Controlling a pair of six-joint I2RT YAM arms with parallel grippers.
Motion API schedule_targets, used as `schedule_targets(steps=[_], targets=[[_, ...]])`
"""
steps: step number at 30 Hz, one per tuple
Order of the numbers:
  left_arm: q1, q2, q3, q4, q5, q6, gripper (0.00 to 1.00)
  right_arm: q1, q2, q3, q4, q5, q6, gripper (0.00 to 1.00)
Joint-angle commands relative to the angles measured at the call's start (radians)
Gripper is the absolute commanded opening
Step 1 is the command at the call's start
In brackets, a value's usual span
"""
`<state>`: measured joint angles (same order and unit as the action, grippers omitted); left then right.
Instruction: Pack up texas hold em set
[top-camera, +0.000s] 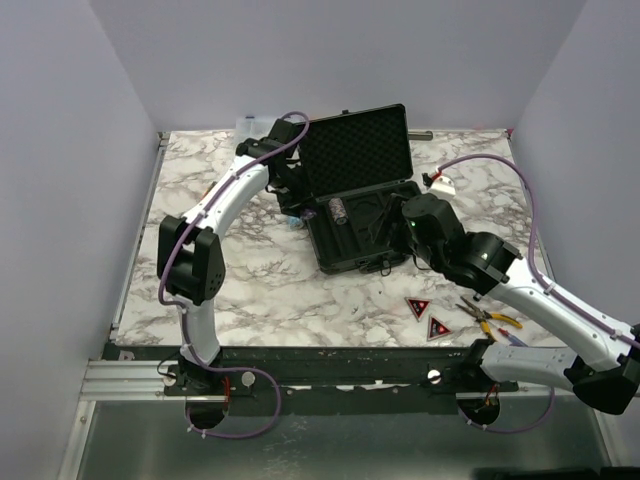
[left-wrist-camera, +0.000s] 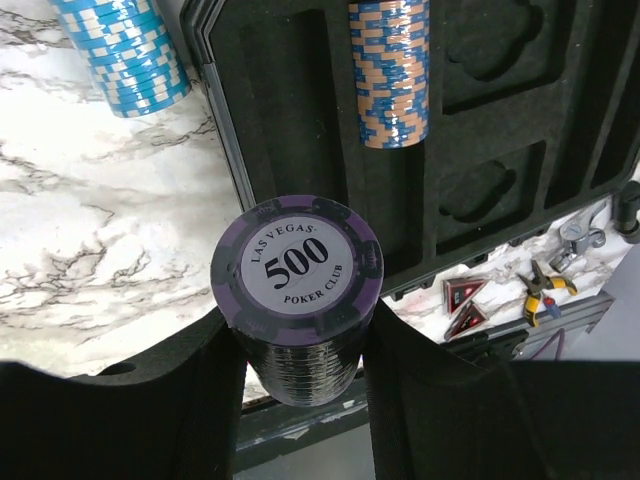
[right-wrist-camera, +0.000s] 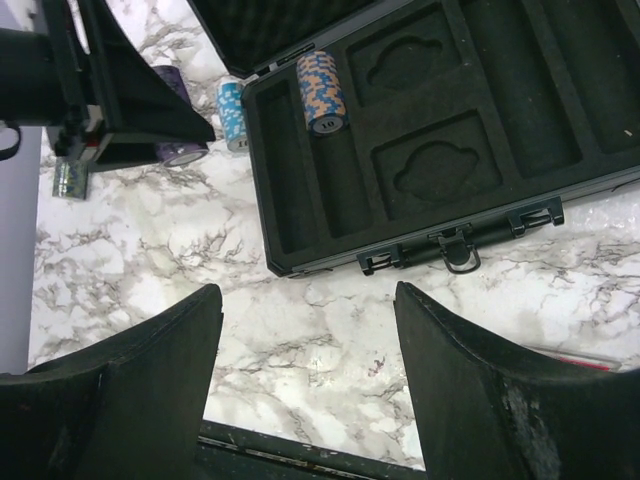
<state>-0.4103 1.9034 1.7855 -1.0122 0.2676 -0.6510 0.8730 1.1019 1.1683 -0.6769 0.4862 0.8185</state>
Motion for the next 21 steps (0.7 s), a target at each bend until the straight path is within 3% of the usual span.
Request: schedule_targets(steps=[1,21], targets=[[-0.025,0.047,0.06,0.013,0.049,-0.006,0.0,-0.002,-0.005,0.03,-0.035,0.047,0.045,0.73],[-0.068,0.208,0.145,0.02,0.03,-0.074,0.0,-0.002,-0.112,-0.016,-0.151,0.058,0.139,0.72]])
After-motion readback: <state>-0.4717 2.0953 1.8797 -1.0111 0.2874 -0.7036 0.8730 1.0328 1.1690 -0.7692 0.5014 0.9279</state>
